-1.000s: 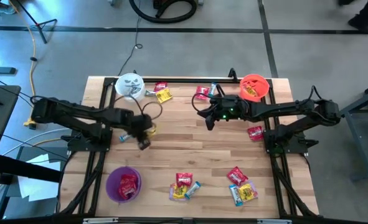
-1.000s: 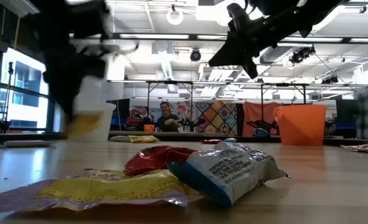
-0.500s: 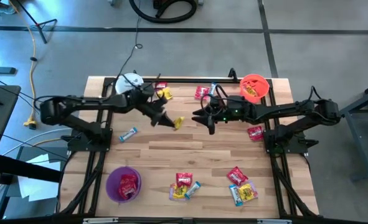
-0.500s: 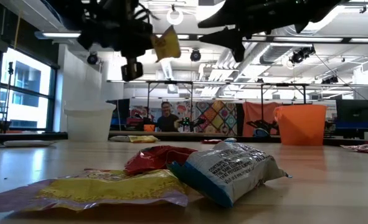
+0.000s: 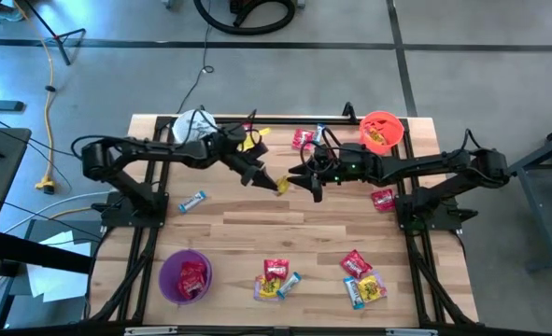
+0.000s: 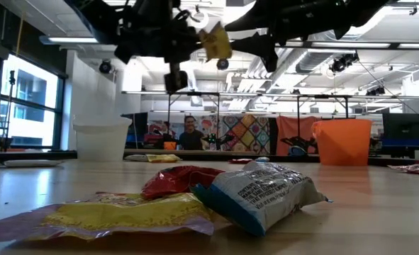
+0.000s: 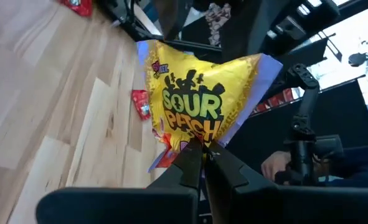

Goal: Sort candy
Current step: Put the yellow candy into the orange bucket

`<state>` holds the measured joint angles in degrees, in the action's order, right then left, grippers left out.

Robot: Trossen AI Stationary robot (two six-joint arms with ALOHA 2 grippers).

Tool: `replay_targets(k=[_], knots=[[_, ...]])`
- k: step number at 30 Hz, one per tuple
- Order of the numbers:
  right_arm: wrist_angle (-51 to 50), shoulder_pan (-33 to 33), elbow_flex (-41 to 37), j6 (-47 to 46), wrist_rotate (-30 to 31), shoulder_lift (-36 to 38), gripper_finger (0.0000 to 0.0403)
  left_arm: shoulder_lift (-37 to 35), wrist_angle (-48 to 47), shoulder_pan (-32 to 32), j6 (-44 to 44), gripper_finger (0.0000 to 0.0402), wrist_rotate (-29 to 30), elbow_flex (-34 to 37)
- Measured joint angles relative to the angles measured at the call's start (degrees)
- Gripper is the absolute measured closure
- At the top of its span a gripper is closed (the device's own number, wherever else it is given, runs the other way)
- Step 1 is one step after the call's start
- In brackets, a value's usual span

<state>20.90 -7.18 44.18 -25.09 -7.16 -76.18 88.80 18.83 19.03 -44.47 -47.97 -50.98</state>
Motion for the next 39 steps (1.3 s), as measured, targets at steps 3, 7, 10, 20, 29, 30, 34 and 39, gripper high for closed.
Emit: replay_targets(k=[3,7,10,20,29,30,34,39], knots=[[0.50,-0.04,0.00,0.07,0.02,-0.02,0.0235,2.01,-1.05,0.04,0.09,0.0401,-0.02,-2.35],[1.60,-0.04,0.00,0.07,-0.04,-0.04,0.0235,3.87,-0.99,0.07,0.13,0.0401,-0.18,-3.64],[1.64,-0.02,0.00,-0.50,-0.78,-0.07,0.0235,4.36,-1.03,0.09,-0.04,0.0401,-0.12,-3.82],[0.77,-0.02,0.00,-1.41,-2.28,-0.07,0.0238,4.34,-0.92,1.23,-1.40,0.0401,-1.07,-3.91],[-0.39,-0.04,0.00,-0.90,-1.31,-0.07,0.0376,4.34,2.32,0.63,-2.62,0.0401,-0.96,-3.89],[-0.39,-0.07,0.00,-0.45,-1.22,-0.07,0.0388,4.34,2.25,0.66,-3.04,0.0399,-0.69,-3.89],[-0.38,-0.55,0.00,-1.51,-0.45,0.14,0.0383,4.32,2.31,0.78,-3.44,0.0380,1.23,-3.89],[-0.68,-2.74,0.00,-0.32,1.18,2.72,0.0400,2.03,1.25,2.46,0.03,0.0337,4.81,-3.90]])
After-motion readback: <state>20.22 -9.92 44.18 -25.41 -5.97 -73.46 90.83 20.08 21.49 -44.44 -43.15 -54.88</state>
